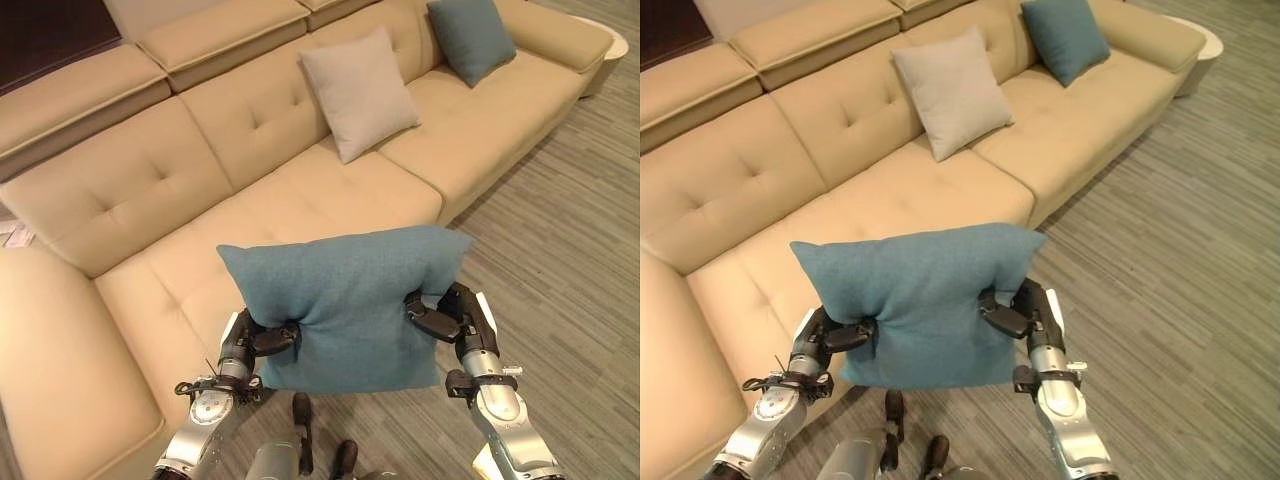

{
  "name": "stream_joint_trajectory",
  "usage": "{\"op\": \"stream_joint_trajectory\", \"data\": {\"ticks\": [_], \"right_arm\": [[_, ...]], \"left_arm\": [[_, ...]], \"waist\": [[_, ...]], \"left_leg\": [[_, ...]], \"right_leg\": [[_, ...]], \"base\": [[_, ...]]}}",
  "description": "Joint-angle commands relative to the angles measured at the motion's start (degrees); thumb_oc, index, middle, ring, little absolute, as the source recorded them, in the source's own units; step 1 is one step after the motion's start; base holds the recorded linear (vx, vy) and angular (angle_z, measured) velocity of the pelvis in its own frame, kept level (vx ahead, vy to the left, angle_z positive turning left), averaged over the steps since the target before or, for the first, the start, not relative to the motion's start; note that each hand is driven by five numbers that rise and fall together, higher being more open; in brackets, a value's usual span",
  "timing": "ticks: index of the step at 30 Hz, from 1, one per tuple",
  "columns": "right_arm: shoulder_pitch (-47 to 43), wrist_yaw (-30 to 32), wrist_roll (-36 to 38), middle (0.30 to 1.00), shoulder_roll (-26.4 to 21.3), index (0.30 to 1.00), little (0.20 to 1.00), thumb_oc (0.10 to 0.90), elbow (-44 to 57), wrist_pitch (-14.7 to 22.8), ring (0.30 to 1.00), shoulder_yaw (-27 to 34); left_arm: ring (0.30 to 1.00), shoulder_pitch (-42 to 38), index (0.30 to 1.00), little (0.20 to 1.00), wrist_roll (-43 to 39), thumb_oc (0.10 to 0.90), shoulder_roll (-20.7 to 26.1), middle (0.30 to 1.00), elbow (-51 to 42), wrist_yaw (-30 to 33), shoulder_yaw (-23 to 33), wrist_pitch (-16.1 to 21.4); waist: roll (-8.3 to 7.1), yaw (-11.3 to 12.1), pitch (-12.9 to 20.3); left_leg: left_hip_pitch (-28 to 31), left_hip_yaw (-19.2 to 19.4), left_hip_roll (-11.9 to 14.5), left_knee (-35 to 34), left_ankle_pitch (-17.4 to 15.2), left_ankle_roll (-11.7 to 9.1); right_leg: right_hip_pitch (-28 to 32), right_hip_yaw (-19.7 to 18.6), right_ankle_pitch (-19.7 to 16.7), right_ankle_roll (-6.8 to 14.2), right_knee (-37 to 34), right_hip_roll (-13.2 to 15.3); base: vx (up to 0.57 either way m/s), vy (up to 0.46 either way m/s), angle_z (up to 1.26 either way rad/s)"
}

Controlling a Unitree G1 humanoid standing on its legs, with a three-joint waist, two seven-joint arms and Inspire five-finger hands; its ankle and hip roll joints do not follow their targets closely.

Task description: Pick up all the scattered cushions and arrange them neatly on the sofa.

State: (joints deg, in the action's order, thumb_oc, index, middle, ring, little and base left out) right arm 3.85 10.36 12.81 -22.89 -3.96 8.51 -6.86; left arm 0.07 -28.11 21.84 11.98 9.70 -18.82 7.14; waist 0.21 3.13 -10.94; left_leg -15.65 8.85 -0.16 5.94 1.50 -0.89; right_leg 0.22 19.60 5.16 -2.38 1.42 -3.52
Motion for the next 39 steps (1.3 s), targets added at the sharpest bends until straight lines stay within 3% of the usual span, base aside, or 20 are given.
{"op": "stream_joint_trajectory", "data": {"ticks": [1,3,4,5,8,12,15,16,18,20,27,29,30,32,35,39], "right_arm": [[-4.92,-3.23,-0.75,0.3,2.6,0.3,0.3,0.4,9.05,6.94,0.3,-1.71],[-5.38,-3.85,-1.11,0.3,2.93,0.3,0.3,0.4,8.97,6.7,0.3,-1.66],[-5.39,-3.85,-1.11,0.3,2.93,0.3,0.3,0.4,8.97,6.7,0.3,-1.66],[-5.61,-4.02,-0.79,0.3,3.31,0.3,0.3,0.4,9.14,6.85,0.3,-1.44],[-4.92,-4.28,-0.84,0.3,3.62,0.3,0.3,0.4,9.41,7.06,0.3,-0.9],[-3.74,-3.89,-0.35,0.3,3.47,0.3,0.3,0.4,9.31,7.25,0.3,0.63],[-2.94,-3.35,-0.14,0.3,2.91,0.3,0.3,0.4,9.45,7.42,0.3,1.62],[-2.85,-3.36,-0.13,0.3,2.64,0.3,0.3,0.4,9.62,7.43,0.3,1.69],[-2.84,-3.41,-0.16,0.3,2.39,0.3,0.3,0.4,9.71,7.57,0.3,1.73],[-2.71,-3.49,0.2,0.3,2.31,0.3,0.3,0.4,9.42,7.72,0.3,2.18],[-2.25,-4.18,1.63,0.3,1.74,0.3,0.3,0.4,9.74,7.82,0.3,1.86],[-1.92,-3.7,1.75,0.3,1.39,0.3,0.3,0.4,10.09,8.01,0.3,2.73],[-2.05,-3.24,2.11,0.3,1.16,0.3,0.3,0.4,10.38,8.16,0.3,3.17],[-2.22,-2.47,2.66,0.3,1.02,0.3,0.3,0.4,10.88,8.1,0.3,4.08],[-1.87,-2.33,2.51,0.3,1.16,0.3,0.3,0.4,11.09,7.81,0.3,4.37],[-1.84,-2.98,1.43,0.3,2.15,0.3,0.3,0.4,11.03,7.1,0.3,4.12]], "left_arm": [[0.3,-6.45,0.3,0.3,-0.31,0.4,-1.21,0.3,-11.71,-3.56,-1.14,8.33],[0.3,-5.79,0.3,0.3,-0.77,0.4,-0.56,0.3,-12.17,-3.37,-0.66,8.46],[0.3,-5.78,0.3,0.3,-0.78,0.4,-0.56,0.3,-12.18,-3.37,-0.65,8.46],[0.3,-5.41,0.3,0.3,-0.9,0.4,-0.28,0.3,-12.31,-3.19,-0.31,8.65],[0.3,-4.88,0.3,0.3,-0.81,0.4,-0.4,0.3,-12.29,-3.26,-0.13,8.89],[0.3,-4.48,0.3,0.3,-0.81,0.4,-1.19,0.3,-12.44,-4.19,-0.42,8.94],[0.3,-5.45,0.3,0.3,-0.46,0.4,-2.22,0.3,-11.66,-4.73,-1.12,9.04],[0.3,-5.73,0.3,0.3,-0.42,0.4,-2.43,0.3,-11.47,-4.78,-1.25,9.19],[0.3,-6.35,0.3,0.3,-0.44,0.4,-2.5,0.3,-11.23,-4.89,-1.57,9.44],[0.3,-6.28,0.3,0.3,-0.84,0.4,-2.87,0.3,-11.8,-5.18,-1.19,9.56],[0.3,-5.55,0.3,0.3,-1.55,0.4,-3.38,0.3,-12.44,-5.3,-0.77,9.39],[0.3,-6.32,0.3,0.3,-1.66,0.4,-3.98,0.3,-12.13,-5.35,-1.41,9.49],[0.3,-7.21,0.3,0.3,-1.68,0.4,-4.23,0.3,-11.72,-5.28,-2.16,9.58],[0.3,-8.09,0.3,0.3,-1.66,0.4,-4.09,0.3,-11.37,-4.94,-2.43,9.57],[0.3,-7.58,0.3,0.3,-1.62,0.4,-4.0,0.3,-11.67,-4.93,-2.31,9.34],[0.3,-5.55,0.3,0.3,-1.59,0.4,-3.07,0.3,-12.41,-5.28,-1.5,8.61]], "waist": [[-3.26,0.96,7.38],[-3.34,0.76,6.82],[-3.36,0.76,6.83],[-2.78,0.37,6.19],[-1.97,-0.01,6.14],[-1.17,-1.83,5.3],[-1.67,-4.01,4.76],[-1.6,-4.7,4.53],[-1.9,-4.87,4.57],[-2.56,-4.31,5.91],[-2.89,-4.11,6.75],[-3.22,-5.09,6.04],[-3.44,-5.81,5.1],[-3.79,-6.53,5.13],[-3.63,-6.65,5.5],[-3.23,-6.08,6.97]], "left_leg": [[3.7,-0.49,-0.41,1.26,-2.72,1.11],[6.04,-1.0,-1.1,1.33,-4.5,2.76],[6.03,-1.0,-1.11,1.33,-4.5,2.76],[7.21,-2.14,-1.31,1.35,-5.25,3.46],[8.82,-4.13,-1.43,0.54,-5.65,3.65],[11.34,-9.22,-2.36,-1.07,-5.58,2.77],[12.69,-14.6,-4.48,-1.7,-5.64,2.12],[13.26,-16.2,-4.93,-2.01,-5.82,1.94],[13.39,-17.3,-5.49,-2.07,-5.92,1.69],[13.21,-19.24,-6.18,-1.58,-6.49,0.51],[12.49,-20.54,-5.82,0.75,-7.6,-0.85],[9.65,-15.12,-4.46,3.97,-7.84,-1.63],[7.63,-8.52,-1.74,5.88,-8.05,-1.57],[5.04,-1.95,1.81,7.37,-7.59,-1.42],[4.6,-0.97,2.64,6.86,-7.35,-1.43],[8.26,-1.53,1.41,1.27,-6.87,-0.41]], "right_leg": [[3.87,-5.99,2.47,9.19,6.81,7.56],[-0.07,-5.94,-2.21,12.11,16.45,9.44],[-0.1,-5.95,-2.19,12.11,16.49,9.46],[-2.53,-7.04,-4.52,13.17,21.93,9.58],[-4.98,-8.23,-4.63,12.7,24.01,9.17],[-8.88,-11.73,-0.33,9.6,17.56,6.36],[-11.91,-18.8,-2.89,9.53,9.01,3.37],[-11.93,-19.21,-3.87,9.73,7.38,3.11],[-11.26,-19.18,-4.48,9.9,6.21,3.39],[-7.19,-16.29,-5.11,9.02,2.37,4.61],[-3.95,-13.74,-3.92,7.55,-0.01,4.3],[-3.37,-11.81,-3.31,7.7,-0.35,5.57],[-2.63,-10.18,-2.98,7.99,-0.46,6.58],[-2.02,-7.23,-3.26,8.38,-1.03,7.93],[-1.65,-6.13,-3.06,8.52,-1.03,8.35],[-0.66,-6.65,-2.13,9.43,1.02,9.17]], "base": [[0.24,0.182,-0.22],[0.22,0.179,0.03],[0.14,0.104,0.31],[0.14,0.079,0.36],[0.15,0.041,0.75],[0.17,-0.012,0.76],[0.18,-0.049,1.59],[0.15,-0.058,1.39],[0.1,-0.069,1.46],[0.14,-0.127,1.34],[0.07,-0.06,0.45],[-0.01,0.033,0.54],[-0.05,0.035,0.77],[-0.02,0.037,1.18],[0.11,0.096,0.75],[0.16,0.15,0.09]]}}
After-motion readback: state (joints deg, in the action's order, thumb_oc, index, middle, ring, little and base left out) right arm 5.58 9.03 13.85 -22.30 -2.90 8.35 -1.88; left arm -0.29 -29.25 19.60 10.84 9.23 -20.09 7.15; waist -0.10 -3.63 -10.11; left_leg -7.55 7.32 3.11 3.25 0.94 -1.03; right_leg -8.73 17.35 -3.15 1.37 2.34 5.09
